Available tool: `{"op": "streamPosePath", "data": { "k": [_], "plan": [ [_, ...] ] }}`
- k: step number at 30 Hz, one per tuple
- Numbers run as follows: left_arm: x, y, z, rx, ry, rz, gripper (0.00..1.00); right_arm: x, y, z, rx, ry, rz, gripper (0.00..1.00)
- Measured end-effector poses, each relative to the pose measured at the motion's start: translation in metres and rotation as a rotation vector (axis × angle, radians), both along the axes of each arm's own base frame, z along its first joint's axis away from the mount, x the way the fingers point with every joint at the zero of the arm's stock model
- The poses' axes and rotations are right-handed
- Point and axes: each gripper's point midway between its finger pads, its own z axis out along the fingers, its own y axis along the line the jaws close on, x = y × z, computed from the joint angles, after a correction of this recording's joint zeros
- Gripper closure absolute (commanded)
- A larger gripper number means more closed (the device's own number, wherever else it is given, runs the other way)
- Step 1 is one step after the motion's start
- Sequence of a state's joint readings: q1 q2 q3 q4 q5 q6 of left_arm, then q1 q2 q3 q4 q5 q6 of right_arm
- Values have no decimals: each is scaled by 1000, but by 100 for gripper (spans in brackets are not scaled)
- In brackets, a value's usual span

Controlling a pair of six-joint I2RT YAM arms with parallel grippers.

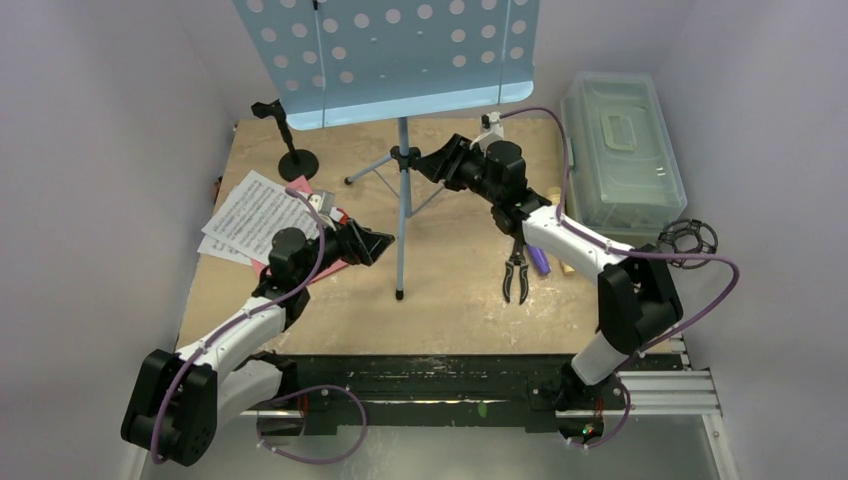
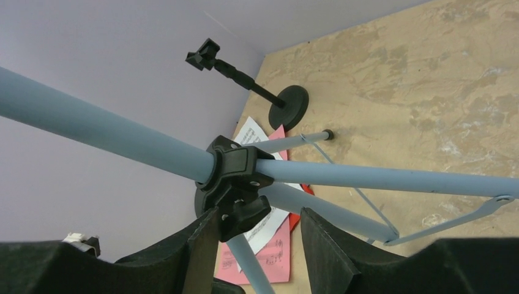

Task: Pack up the instrument practice props
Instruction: Unscrew the knob on the music stand.

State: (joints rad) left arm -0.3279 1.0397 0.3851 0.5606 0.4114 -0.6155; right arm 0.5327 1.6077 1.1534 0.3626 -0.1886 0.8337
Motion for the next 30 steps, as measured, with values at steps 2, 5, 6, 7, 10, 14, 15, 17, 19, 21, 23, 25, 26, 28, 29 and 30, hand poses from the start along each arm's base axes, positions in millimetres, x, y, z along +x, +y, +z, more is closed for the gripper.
{"op": "streamPosePath", "data": {
  "k": [2,5,6,7,10,14,15,17,19,21,23,25,26,28,29,30],
  "plan": [
    [0,0,-1,1,3,0,15,0,3,-6,-4,10,14,49],
    [0,0,-2,2,7,0,15,-1,5,-5,0,3,34,54],
    [0,0,-3,3,9,0,15,-2,6,-5,0,0,38,56],
    [0,0,-4,4,11,0,15,-2,6,-4,2,-1,41,57],
    [1,0,-6,6,19,0,15,-3,7,-2,3,-9,47,61],
    [1,0,-6,7,20,0,15,-4,8,0,-2,-28,63,70],
    [1,0,-7,7,20,0,15,-4,8,0,-7,-38,68,73],
    [1,0,-6,7,20,0,15,-5,9,1,-26,-65,84,78],
    [1,0,-6,7,20,0,15,-6,10,1,-52,-102,106,82],
    [1,0,-6,7,20,0,15,-7,11,2,-78,-144,128,87],
    [1,0,-7,7,20,0,15,-8,12,2,-112,-197,156,91],
    [1,0,-7,7,20,0,15,-9,13,4,-154,-264,181,92],
    [1,0,-7,7,20,0,15,-9,13,5,-172,-293,190,93],
    [1,0,-7,7,20,0,15,-10,13,6,-218,-361,214,93],
    [1,0,-7,7,21,0,15,-9,13,6,-238,-389,221,93],
    [1,0,-7,7,20,0,15,-9,13,6,-263,-422,231,93]
  ]
}}
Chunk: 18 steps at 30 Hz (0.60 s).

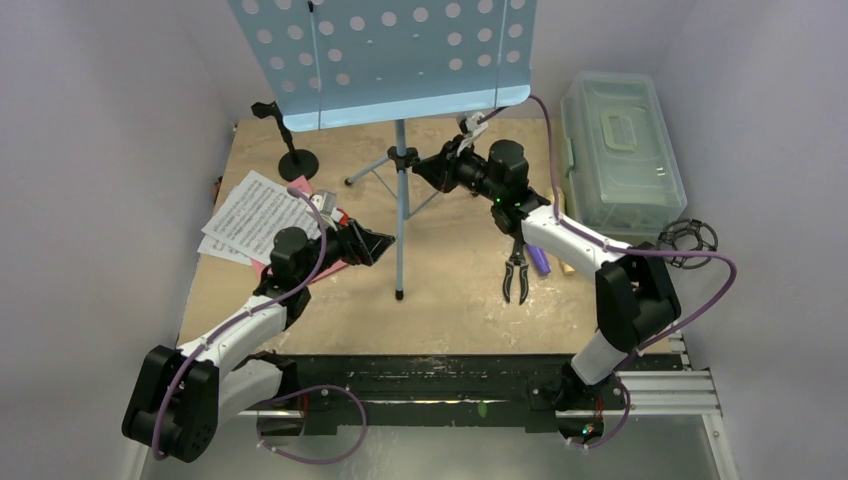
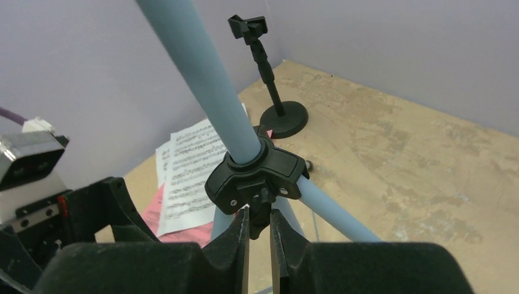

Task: Pack up the instrument practice props
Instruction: Unscrew the knob on the music stand.

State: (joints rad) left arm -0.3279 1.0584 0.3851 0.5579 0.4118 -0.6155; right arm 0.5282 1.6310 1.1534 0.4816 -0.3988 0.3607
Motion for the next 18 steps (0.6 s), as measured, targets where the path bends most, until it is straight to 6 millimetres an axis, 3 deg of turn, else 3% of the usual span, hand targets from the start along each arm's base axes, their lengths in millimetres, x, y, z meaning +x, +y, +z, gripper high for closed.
{"op": "streamPosePath", "data": {
  "k": [10,12,15,16,18],
  "plan": [
    [1,0,-2,2,7,0,15,-6,-6,0,-317,-534,54,84],
    [1,0,-2,2,6,0,15,-8,-9,1,-387,-656,52,70],
    [1,0,-2,2,6,-1,16,-12,-13,-1,-471,-793,54,30],
    [0,0,-2,1,6,-2,16,-14,-14,-4,-497,-824,60,21],
    [1,-1,-1,-1,0,-5,17,-17,-15,-7,-533,-868,72,13]
  ]
}}
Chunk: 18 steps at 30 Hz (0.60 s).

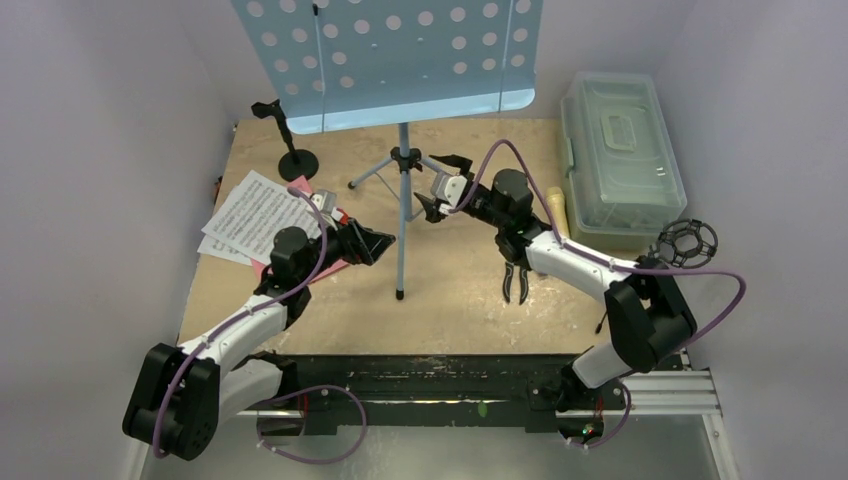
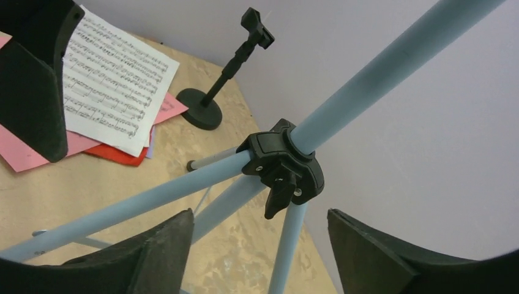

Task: Pack up the instrument practice props
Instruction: Unscrew the knob on the music stand.

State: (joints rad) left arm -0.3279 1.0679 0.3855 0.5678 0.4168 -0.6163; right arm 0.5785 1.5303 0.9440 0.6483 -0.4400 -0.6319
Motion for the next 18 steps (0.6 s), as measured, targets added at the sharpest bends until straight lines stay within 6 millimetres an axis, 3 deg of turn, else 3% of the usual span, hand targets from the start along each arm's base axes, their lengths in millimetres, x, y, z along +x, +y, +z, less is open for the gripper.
{"op": "streamPosePath", "data": {
  "k": [9,18],
  "plan": [
    [2,-2,14,-19,-59,-3,19,-24,-10,19,-36,-38,35,5],
    [-1,-5,21,6,-96,6,18,-57,-39,-15,-89,275,55,1]
  ]
}}
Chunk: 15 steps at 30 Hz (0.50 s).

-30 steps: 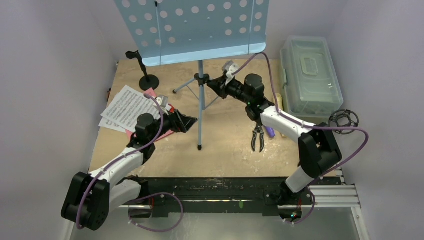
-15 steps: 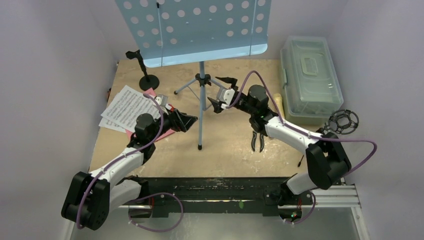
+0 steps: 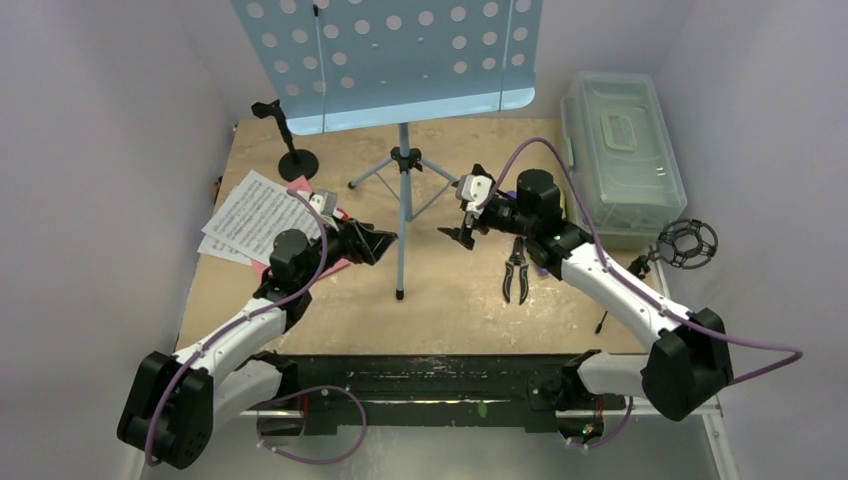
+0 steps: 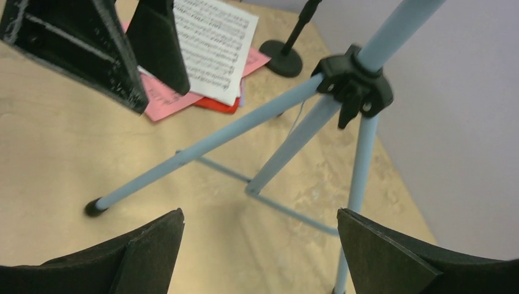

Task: Pack up the instrument practice props
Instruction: Unscrew the knob on the music stand.

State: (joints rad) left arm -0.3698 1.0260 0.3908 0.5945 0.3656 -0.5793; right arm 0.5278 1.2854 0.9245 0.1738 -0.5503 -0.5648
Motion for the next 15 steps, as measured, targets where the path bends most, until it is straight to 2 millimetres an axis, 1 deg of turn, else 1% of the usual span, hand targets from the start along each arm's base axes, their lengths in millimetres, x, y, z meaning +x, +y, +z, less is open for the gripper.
{"op": "streamPosePath", "data": {
  "k": [4,6,8,10,12,15],
  "plan": [
    [0,1,-2,4,9,9,17,-19,-20,-12,-29,130,-1,1],
    [0,1,-2,3,12,13,16,-24,-33,-18,-42,184,-16,1],
    [0,2,-1,1,10,18,15,-25,-47,-22,-55,216,-46,1],
    [0,2,0,-4,10,20,11,-25,-60,-26,-76,226,-78,1],
    [0,2,1,-11,11,20,4,-28,-73,-31,-109,203,-107,1],
    [-1,2,2,-38,24,25,2,-34,-91,-49,-172,194,-140,1]
  ]
}}
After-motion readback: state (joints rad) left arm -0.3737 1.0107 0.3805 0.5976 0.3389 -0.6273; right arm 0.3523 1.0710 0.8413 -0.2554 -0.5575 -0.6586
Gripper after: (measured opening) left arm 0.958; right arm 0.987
